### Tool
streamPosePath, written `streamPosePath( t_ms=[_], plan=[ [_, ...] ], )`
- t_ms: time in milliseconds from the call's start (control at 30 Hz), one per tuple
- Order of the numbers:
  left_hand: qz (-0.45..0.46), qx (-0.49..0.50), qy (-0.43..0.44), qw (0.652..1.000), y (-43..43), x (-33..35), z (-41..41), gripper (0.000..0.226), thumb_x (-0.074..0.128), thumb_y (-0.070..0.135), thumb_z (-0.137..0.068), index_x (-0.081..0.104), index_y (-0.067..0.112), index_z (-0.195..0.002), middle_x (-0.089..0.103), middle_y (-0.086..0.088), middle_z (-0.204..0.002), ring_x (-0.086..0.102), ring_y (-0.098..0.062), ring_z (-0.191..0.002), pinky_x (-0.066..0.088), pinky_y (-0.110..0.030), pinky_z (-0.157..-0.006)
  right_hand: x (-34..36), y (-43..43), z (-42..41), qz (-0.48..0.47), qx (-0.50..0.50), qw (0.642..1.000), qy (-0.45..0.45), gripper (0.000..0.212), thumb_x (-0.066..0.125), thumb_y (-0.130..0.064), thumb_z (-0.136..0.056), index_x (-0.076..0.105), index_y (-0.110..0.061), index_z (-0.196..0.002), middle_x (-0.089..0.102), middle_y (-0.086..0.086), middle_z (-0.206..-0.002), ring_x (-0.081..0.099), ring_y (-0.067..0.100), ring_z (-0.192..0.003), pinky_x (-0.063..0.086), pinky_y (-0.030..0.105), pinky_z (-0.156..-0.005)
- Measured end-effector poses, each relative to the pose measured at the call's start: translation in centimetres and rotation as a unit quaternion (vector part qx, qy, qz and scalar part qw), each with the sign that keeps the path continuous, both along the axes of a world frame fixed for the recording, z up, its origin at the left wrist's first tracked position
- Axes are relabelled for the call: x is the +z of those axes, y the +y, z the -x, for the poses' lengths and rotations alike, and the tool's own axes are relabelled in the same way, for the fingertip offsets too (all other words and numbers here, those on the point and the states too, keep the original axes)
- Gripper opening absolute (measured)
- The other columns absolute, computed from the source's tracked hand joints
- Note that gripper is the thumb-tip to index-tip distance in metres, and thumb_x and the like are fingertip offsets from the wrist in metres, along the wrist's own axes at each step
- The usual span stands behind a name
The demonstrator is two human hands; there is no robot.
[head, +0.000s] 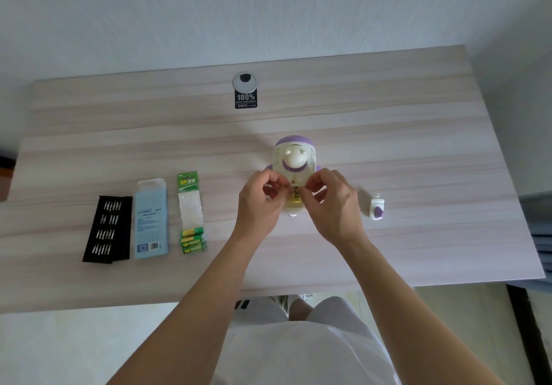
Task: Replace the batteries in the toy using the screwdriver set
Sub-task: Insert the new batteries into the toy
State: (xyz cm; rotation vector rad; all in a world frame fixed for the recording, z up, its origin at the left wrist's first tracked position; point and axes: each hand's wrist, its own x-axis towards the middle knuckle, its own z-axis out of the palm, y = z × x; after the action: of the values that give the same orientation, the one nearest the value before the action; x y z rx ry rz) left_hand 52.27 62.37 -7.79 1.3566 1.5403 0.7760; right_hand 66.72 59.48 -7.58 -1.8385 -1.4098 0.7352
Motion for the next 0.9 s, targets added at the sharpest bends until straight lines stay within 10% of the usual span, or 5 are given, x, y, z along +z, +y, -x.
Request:
streamPosePath(
  t_ms=[533, 900],
  plan=[
    [-0.077, 0.021, 0.192, 0.978, -6.0, 2.3, 13.4, 0.014, 0.072, 0.013, -0.089, 0.064, 0.020, -0.097, 0.061, 0.006, -0.096, 0.058, -0.007, -0.086, 0.053, -0.028, -0.072, 4.4, -1.7, 5.6, -0.122, 0.145, 0.973, -0.129, 0.009, 0.069, -0.017, -0.084, 0.067, -0.016, -0.093, 0.064, -0.001, -0.088, 0.062, 0.022, -0.074, 0.047, 0.030, -0.052],
    [0.008, -0.088, 0.267, 0.960, -4.9, -2.4, 23.1, 0.013, 0.066, 0.022, -0.094, 0.067, 0.017, -0.106, 0.057, 0.002, -0.101, 0.054, -0.020, -0.097, 0.049, -0.035, -0.086, -1.4, -1.4, 15.9, 0.051, 0.235, 0.957, -0.163, 0.012, 0.066, -0.023, -0.091, 0.069, -0.021, -0.103, 0.065, -0.003, -0.096, 0.065, 0.023, -0.083, 0.056, 0.038, -0.065]
  ],
)
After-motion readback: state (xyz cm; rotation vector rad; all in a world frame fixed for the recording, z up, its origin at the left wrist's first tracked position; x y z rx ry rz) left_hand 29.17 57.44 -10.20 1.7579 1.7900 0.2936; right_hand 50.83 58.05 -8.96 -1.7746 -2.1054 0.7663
